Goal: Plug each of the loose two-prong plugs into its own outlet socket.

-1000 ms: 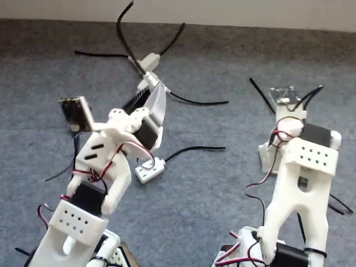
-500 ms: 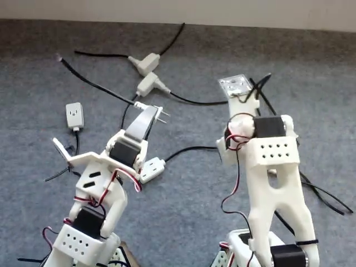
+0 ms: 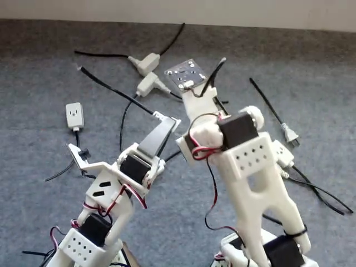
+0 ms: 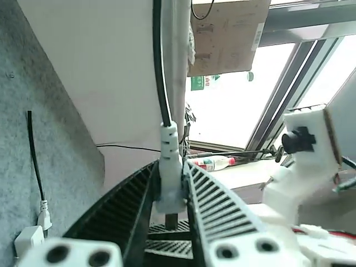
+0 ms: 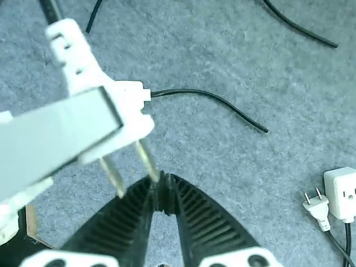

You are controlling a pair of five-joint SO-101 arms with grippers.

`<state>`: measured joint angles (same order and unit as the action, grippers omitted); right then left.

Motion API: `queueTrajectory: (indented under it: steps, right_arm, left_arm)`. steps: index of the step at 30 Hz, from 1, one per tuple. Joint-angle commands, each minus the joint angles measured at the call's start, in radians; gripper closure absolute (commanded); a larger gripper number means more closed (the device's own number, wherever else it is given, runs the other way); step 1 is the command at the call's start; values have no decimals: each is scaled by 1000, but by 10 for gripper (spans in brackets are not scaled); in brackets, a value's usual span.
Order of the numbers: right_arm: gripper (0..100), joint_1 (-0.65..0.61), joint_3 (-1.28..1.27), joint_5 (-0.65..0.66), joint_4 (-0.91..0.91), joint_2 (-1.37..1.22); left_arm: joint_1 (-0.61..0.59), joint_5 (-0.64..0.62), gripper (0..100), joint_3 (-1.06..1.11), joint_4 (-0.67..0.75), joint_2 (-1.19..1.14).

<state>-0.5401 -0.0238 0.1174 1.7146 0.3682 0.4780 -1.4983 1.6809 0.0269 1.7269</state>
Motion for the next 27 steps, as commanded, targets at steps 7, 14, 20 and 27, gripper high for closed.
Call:
queueTrajectory:
  steps: [7,14,20,27]
  right_arm:
    - [992,76,272,-18,39,-219]
    - [992,110,341,-17,39,-288]
    - [992,111,340,-15,47,-288]
    - [992,242,331,-12,48,-286]
  left_arm:
    - [44,-3,993,18,-34,25]
    - [209,126,993,18,-132,25]
    - [217,124,993,18,-135,25]
    - [125,123,993,18,-130,25]
